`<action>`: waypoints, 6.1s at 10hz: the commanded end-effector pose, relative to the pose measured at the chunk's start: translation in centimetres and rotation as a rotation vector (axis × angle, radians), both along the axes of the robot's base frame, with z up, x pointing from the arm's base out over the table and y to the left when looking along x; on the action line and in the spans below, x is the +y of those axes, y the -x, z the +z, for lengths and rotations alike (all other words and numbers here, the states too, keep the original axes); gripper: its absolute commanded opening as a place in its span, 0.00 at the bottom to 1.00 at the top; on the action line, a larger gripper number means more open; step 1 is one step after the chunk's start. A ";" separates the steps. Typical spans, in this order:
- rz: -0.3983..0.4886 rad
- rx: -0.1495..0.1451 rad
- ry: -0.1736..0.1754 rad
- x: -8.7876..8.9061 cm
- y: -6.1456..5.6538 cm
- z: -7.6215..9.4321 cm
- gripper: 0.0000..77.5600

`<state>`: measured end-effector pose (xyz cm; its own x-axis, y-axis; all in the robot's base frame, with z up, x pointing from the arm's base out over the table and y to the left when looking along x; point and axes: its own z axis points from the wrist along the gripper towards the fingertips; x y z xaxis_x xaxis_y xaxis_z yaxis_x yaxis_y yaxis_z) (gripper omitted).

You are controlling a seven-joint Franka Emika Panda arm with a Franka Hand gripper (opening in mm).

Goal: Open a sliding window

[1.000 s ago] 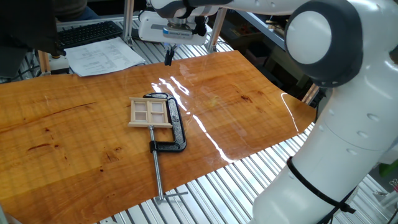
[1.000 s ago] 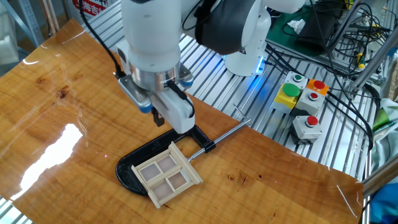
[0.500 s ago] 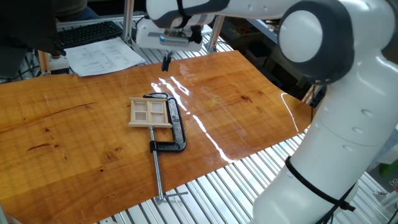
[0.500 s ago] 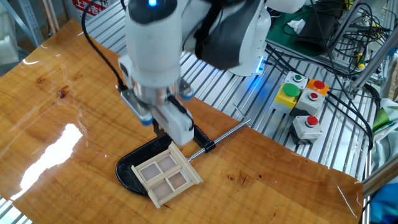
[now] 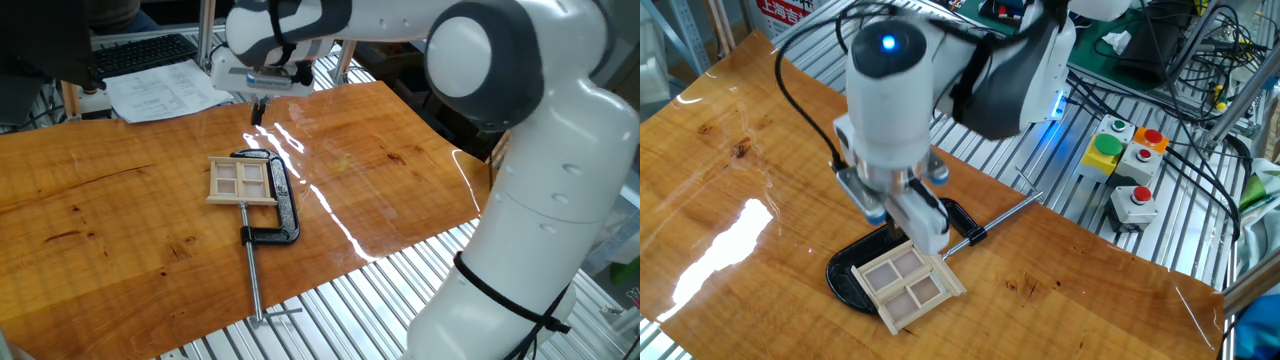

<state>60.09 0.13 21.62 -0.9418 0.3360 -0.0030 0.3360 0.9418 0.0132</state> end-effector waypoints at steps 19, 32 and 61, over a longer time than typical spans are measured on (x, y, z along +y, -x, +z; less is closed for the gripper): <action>0.084 -0.093 0.042 -0.9 -0.1 -10.8 0.00; 0.093 -0.143 0.046 -1.4 1.5 -13.6 0.00; 0.010 -0.189 0.051 -1.8 2.6 -14.7 0.00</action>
